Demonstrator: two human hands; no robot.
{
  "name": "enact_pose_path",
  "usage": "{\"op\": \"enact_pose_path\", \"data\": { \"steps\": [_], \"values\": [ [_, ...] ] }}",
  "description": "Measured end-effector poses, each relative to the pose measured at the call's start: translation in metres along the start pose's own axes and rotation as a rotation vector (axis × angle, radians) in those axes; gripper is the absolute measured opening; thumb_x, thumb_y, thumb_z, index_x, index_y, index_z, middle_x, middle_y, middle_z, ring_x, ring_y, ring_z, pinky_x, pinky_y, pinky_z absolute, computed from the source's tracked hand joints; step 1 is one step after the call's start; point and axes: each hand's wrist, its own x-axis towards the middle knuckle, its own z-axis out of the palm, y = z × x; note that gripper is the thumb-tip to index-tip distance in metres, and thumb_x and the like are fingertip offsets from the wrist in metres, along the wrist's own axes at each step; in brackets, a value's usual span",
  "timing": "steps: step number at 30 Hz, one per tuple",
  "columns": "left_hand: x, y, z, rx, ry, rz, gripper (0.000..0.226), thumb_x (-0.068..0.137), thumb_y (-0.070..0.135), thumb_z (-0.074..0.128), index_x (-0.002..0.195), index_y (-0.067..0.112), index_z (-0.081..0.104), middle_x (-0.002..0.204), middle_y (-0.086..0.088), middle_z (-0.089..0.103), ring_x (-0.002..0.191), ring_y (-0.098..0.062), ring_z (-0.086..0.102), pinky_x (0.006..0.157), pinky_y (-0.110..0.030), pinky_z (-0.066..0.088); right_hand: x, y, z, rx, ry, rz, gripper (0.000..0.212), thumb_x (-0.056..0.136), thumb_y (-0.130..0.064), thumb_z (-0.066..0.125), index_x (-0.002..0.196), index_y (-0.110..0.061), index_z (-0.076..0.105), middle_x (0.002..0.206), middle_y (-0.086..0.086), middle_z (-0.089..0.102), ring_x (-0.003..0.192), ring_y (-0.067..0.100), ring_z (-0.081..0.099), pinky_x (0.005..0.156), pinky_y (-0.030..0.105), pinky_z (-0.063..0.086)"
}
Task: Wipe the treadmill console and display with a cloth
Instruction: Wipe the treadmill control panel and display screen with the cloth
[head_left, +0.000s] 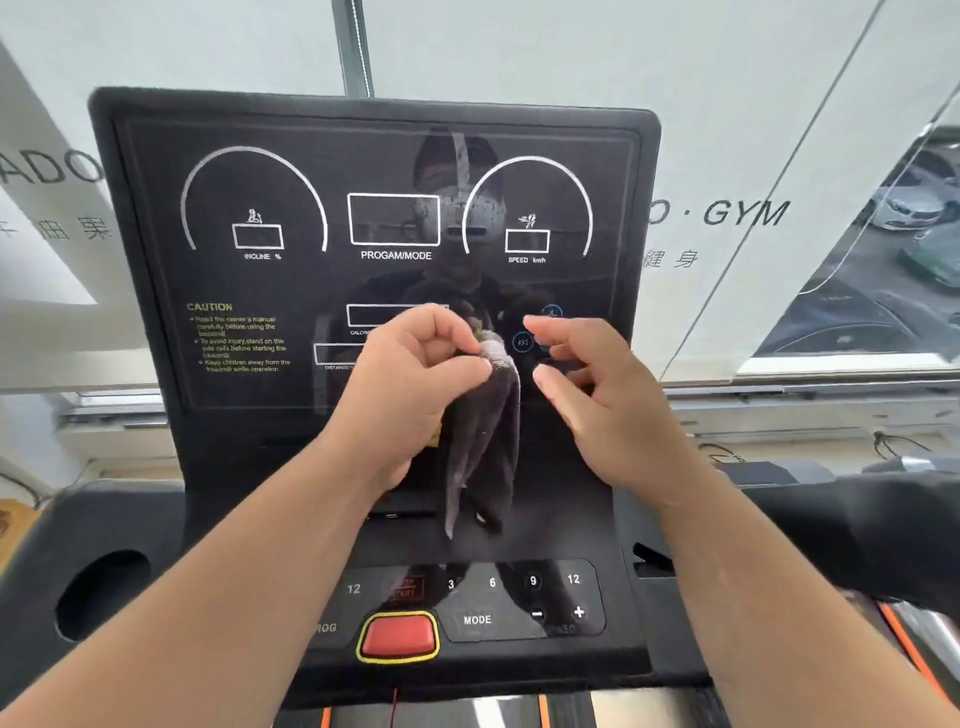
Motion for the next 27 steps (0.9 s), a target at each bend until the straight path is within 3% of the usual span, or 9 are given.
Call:
{"op": "enact_pose_path", "data": {
  "steps": [4, 8, 10, 14, 17, 20, 22, 24, 27],
  "values": [
    [-0.002, 0.009, -0.003, 0.043, -0.18, 0.053, 0.024, 0.076, -0.003, 0.065, 0.082, 0.015, 0.051, 0.079, -0.016, 0.059, 0.077, -0.028, 0.05, 0.077, -0.046, 0.043, 0.009, -0.01, -0.003, 0.042, -0.23, 0.074, 0.047, 0.103, -0.018, 0.058, 0.147, -0.034, 0.054, 0.133, -0.018, 0.065, 0.129, -0.001, 0.054, 0.115, 0.029, 0.04],
    [-0.004, 0.017, -0.011, 0.105, -0.206, 0.094, 0.027, 0.079, -0.003, 0.067, 0.088, 0.018, 0.052, 0.078, -0.011, 0.07, 0.076, -0.025, 0.064, 0.078, -0.042, 0.054, 0.011, -0.022, -0.013, 0.086, -0.272, 0.082, 0.017, 0.102, -0.016, 0.061, 0.104, -0.022, 0.076, 0.092, -0.004, 0.075, 0.09, 0.004, 0.067, 0.087, 0.03, 0.051],
    [-0.002, 0.012, -0.014, 0.296, -0.13, 0.104, 0.027, 0.081, -0.001, 0.072, 0.092, 0.019, 0.057, 0.078, -0.004, 0.075, 0.078, -0.021, 0.069, 0.082, -0.041, 0.056, 0.009, -0.022, -0.015, -0.007, -0.185, 0.08, 0.018, 0.098, -0.017, 0.066, 0.087, -0.029, 0.075, 0.081, 0.001, 0.068, 0.076, 0.006, 0.06, 0.076, 0.027, 0.046],
    [0.01, -0.003, -0.004, 0.716, 0.01, 0.128, 0.012, 0.081, 0.023, 0.079, 0.084, 0.027, 0.069, 0.065, 0.006, 0.069, 0.064, -0.008, 0.062, 0.07, -0.028, 0.047, 0.013, -0.013, -0.011, -0.542, 0.127, 0.08, 0.015, 0.097, -0.026, 0.066, 0.103, -0.029, 0.079, 0.081, -0.008, 0.065, 0.085, 0.02, 0.061, 0.074, 0.029, 0.039],
    [0.022, -0.009, 0.015, 0.724, 0.038, 0.139, 0.014, 0.082, 0.026, 0.076, 0.072, 0.026, 0.066, 0.061, 0.008, 0.064, 0.062, -0.01, 0.059, 0.069, -0.029, 0.048, 0.017, -0.003, 0.002, -0.444, 0.384, 0.144, 0.014, 0.101, -0.021, 0.057, 0.106, -0.021, 0.07, 0.081, -0.004, 0.067, 0.084, 0.028, 0.064, 0.074, 0.034, 0.045],
    [0.036, -0.009, 0.026, 0.74, 0.047, 0.151, 0.015, 0.087, 0.025, 0.072, 0.076, 0.029, 0.063, 0.062, 0.012, 0.064, 0.064, -0.007, 0.061, 0.07, -0.026, 0.047, 0.026, 0.015, 0.018, -0.367, 0.537, 0.048, 0.012, 0.099, -0.015, 0.058, 0.108, -0.016, 0.067, 0.095, 0.0, 0.071, 0.091, 0.027, 0.065, 0.077, 0.027, 0.04],
    [0.043, -0.01, 0.021, 0.768, 0.072, 0.156, 0.01, 0.089, 0.024, 0.07, 0.082, 0.028, 0.064, 0.066, 0.012, 0.063, 0.066, -0.003, 0.059, 0.069, -0.025, 0.045, 0.037, 0.028, 0.027, -0.463, 0.501, -0.071, 0.024, 0.094, -0.019, 0.063, 0.118, -0.013, 0.066, 0.116, 0.005, 0.067, 0.115, 0.031, 0.061, 0.099, 0.031, 0.043],
    [0.047, -0.014, 0.01, 0.819, 0.114, 0.191, 0.007, 0.088, 0.025, 0.07, 0.084, 0.026, 0.065, 0.069, 0.012, 0.063, 0.069, -0.005, 0.059, 0.071, -0.028, 0.048, 0.047, 0.043, 0.033, -0.664, 0.369, -0.084, 0.058, 0.092, -0.035, 0.065, 0.146, -0.018, 0.05, 0.149, 0.01, 0.049, 0.147, 0.037, 0.036, 0.124, 0.051, 0.024],
    [0.046, -0.021, -0.015, 0.97, 0.232, 0.348, 0.009, 0.087, 0.028, 0.067, 0.095, 0.022, 0.068, 0.088, 0.008, 0.067, 0.086, -0.019, 0.062, 0.08, -0.04, 0.052, 0.062, 0.059, 0.04, -0.847, 0.219, -0.027, 0.088, 0.098, -0.057, 0.047, 0.164, -0.019, 0.004, 0.173, 0.005, 0.006, 0.159, 0.035, -0.004, 0.126, 0.059, -0.002]
  ]
}}
